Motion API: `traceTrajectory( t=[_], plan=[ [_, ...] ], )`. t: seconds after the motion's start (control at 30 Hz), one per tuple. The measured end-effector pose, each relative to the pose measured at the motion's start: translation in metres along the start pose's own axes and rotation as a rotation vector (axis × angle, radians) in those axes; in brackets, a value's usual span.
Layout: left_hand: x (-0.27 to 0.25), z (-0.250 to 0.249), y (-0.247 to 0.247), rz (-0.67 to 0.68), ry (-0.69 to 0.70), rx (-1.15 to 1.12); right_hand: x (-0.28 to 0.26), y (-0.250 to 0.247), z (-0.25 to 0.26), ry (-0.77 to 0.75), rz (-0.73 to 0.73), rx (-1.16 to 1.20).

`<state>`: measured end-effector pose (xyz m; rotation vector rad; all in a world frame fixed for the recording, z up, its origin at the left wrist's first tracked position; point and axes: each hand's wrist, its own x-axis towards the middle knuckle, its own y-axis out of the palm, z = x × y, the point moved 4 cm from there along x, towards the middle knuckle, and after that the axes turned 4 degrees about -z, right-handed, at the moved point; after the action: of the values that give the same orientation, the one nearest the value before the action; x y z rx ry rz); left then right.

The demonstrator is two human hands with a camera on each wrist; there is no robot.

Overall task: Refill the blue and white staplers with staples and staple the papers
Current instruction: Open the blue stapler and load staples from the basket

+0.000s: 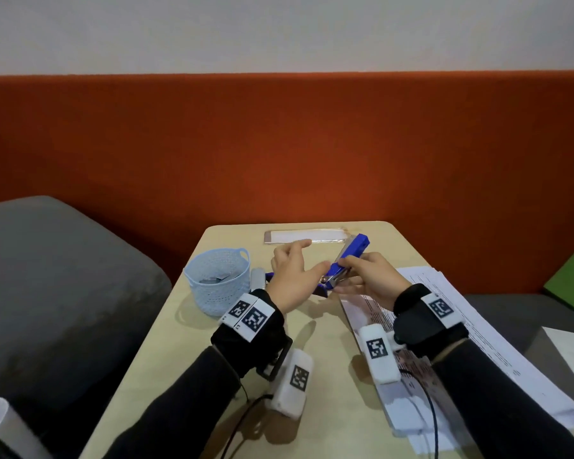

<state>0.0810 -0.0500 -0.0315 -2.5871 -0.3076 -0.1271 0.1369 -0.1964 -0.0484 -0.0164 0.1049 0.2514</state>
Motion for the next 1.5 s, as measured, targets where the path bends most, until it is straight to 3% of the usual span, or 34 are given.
traceTrajectory(
  t=[0.1,0.17,0.27,0.4,0.5,0.7,0.97,1.2,1.5],
  plan=[
    [0.001,0.001,-0.007,-0.032,0.001,-0.047,0.001,-0.009,-0.001,-0.021,-0.062,0.023],
    [0.0,0.006,-0.007,0.038,-0.046,-0.092,-0.002,-0.01,0.0,-0.044,-0.076,0.018],
    [-0.01,0.017,0.002,0.235,-0.24,-0.329,-0.007,-0.01,0.001,-0.08,-0.087,0.012],
    [-0.021,0.024,0.008,0.343,-0.431,-0.478,-0.012,-0.009,0.002,-0.12,-0.105,0.02],
    [-0.023,0.028,0.011,0.369,-0.476,-0.47,-0.014,-0.012,0.0,-0.127,-0.106,0.048],
    [-0.025,0.035,0.015,0.413,-0.611,-0.81,-0.019,-0.015,0.0,-0.16,-0.091,0.154],
    [-0.014,0.044,0.019,0.259,-0.503,-0.907,-0.021,-0.01,-0.004,-0.156,0.004,-0.016],
    [-0.02,0.045,0.029,0.332,-0.375,-0.735,-0.023,0.002,-0.017,-0.077,0.193,-0.124],
    [-0.021,0.059,0.035,0.317,-0.375,-0.722,-0.025,0.004,-0.026,-0.052,0.215,-0.247]
  ],
)
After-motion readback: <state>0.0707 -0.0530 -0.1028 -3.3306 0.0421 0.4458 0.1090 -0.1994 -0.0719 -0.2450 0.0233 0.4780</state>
